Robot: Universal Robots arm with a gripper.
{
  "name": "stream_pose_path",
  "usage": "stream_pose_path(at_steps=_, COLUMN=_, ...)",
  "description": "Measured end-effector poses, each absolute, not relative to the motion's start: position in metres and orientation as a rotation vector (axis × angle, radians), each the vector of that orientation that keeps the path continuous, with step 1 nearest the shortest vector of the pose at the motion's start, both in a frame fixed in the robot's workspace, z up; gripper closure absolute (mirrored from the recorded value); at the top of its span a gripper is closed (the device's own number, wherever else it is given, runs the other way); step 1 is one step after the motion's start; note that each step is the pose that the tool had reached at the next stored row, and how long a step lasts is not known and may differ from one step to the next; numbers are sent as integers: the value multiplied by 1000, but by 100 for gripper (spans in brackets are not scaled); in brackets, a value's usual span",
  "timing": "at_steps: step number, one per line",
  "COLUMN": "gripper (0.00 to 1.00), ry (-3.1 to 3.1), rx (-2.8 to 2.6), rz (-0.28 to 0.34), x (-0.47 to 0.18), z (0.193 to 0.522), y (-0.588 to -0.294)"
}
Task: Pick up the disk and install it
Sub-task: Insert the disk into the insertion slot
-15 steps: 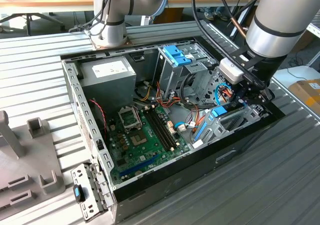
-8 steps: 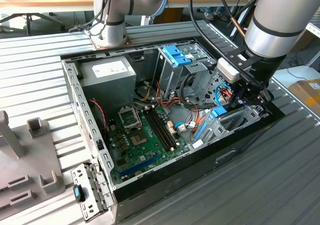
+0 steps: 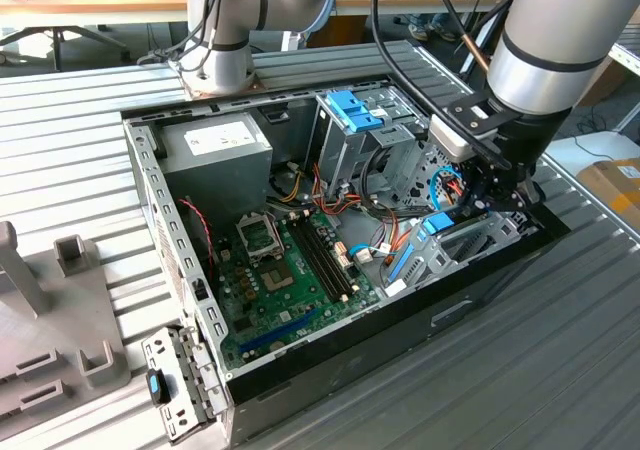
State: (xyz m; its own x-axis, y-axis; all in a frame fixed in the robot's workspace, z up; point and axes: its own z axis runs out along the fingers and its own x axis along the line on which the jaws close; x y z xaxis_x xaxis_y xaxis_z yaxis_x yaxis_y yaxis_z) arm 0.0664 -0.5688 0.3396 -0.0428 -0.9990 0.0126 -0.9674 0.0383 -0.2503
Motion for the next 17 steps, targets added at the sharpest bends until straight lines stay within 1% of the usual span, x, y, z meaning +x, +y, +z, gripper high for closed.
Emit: stream_pose_path(at_steps=17, gripper=83, ry=2142, rx=-2046, rz=-285, x=68, z=341, y=-564)
